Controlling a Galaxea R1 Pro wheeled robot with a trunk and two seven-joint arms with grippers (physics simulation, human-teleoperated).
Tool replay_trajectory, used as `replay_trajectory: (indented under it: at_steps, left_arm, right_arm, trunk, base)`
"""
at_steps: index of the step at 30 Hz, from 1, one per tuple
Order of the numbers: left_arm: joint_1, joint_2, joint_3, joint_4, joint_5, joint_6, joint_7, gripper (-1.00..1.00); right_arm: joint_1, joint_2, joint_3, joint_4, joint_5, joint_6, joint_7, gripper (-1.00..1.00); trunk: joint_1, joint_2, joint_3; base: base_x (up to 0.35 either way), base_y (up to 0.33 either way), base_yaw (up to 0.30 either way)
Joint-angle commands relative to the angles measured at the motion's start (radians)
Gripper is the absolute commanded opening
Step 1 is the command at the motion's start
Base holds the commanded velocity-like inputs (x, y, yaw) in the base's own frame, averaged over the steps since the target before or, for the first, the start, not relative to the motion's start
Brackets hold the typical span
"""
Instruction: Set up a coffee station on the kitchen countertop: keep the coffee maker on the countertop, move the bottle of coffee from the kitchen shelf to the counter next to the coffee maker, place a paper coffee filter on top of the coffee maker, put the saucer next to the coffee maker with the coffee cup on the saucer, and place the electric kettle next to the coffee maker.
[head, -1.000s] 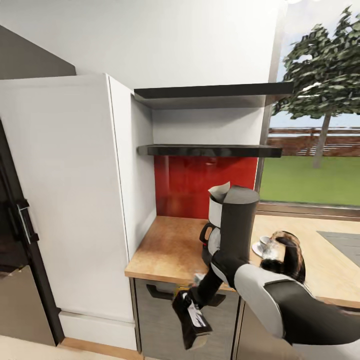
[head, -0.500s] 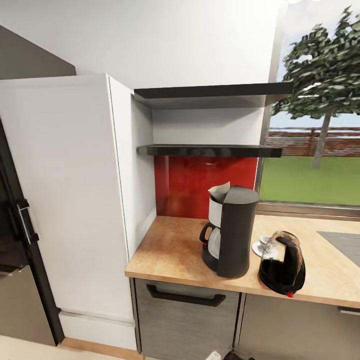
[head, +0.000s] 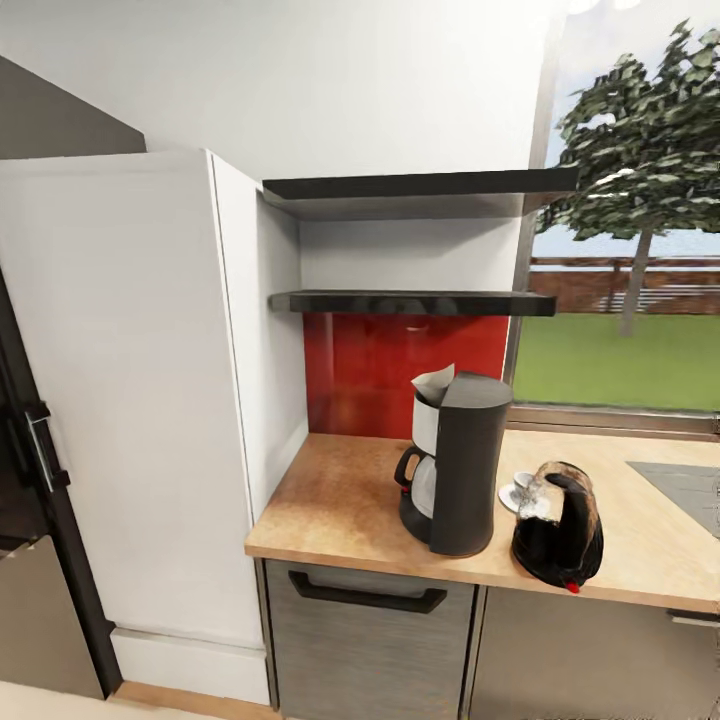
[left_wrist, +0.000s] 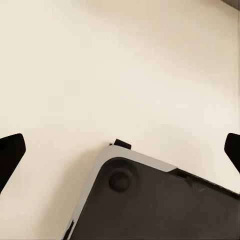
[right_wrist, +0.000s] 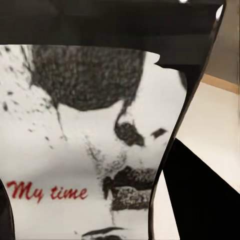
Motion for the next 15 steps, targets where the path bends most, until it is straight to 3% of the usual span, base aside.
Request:
replay_trajectory:
  at_steps: [1, 4, 6, 9, 10, 15]
  left_arm:
    - [0.000, 0.000, -0.002, 0.001, 0.000, -0.003, 0.004, 1.00]
    - [0.000, 0.000, -0.002, 0.002, 0.003, -0.007, 0.003, 1.00]
    - [0.000, 0.002, 0.001, 0.008, 0.012, -0.058, 0.005, 1.00]
    - [0.000, 0.002, 0.001, 0.010, 0.016, -0.078, 0.005, 1.00]
    - [0.000, 0.003, 0.001, 0.011, 0.017, -0.083, 0.005, 1.00]
    - [0.000, 0.002, 0.001, 0.013, 0.016, -0.081, 0.005, 1.00]
  right_arm:
    - [0.004, -0.003, 0.005, 0.004, -0.001, -0.022, -0.005, -1.00]
    - [0.009, -0.009, 0.005, 0.004, -0.010, -0.040, -0.010, -1.00]
    - [0.011, -0.013, 0.005, 0.004, -0.015, -0.046, -0.014, -1.00]
    - [0.012, -0.013, 0.005, 0.004, -0.022, -0.054, -0.015, -1.00]
    - [0.012, -0.018, 0.005, 0.002, -0.081, -0.060, -0.016, -1.00]
    - [0.012, -0.019, 0.005, 0.002, -0.083, -0.060, -0.020, -1.00]
  trunk:
    - [0.000, -0.001, 0.001]
    - [0.000, -0.001, 0.002]
    - [0.000, -0.001, 0.002]
    - [0.000, -0.001, 0.002]
    - [0.000, -0.001, 0.002]
    - [0.000, -0.001, 0.002]
  base:
    - [0.000, 0.000, -0.144]
    - [0.000, 0.000, -0.066]
    - [0.000, 0.000, -0.013]
    - [0.000, 0.000, -0.005]
    - [0.000, 0.000, 0.000]
    - [0.063, 0.172, 0.000]
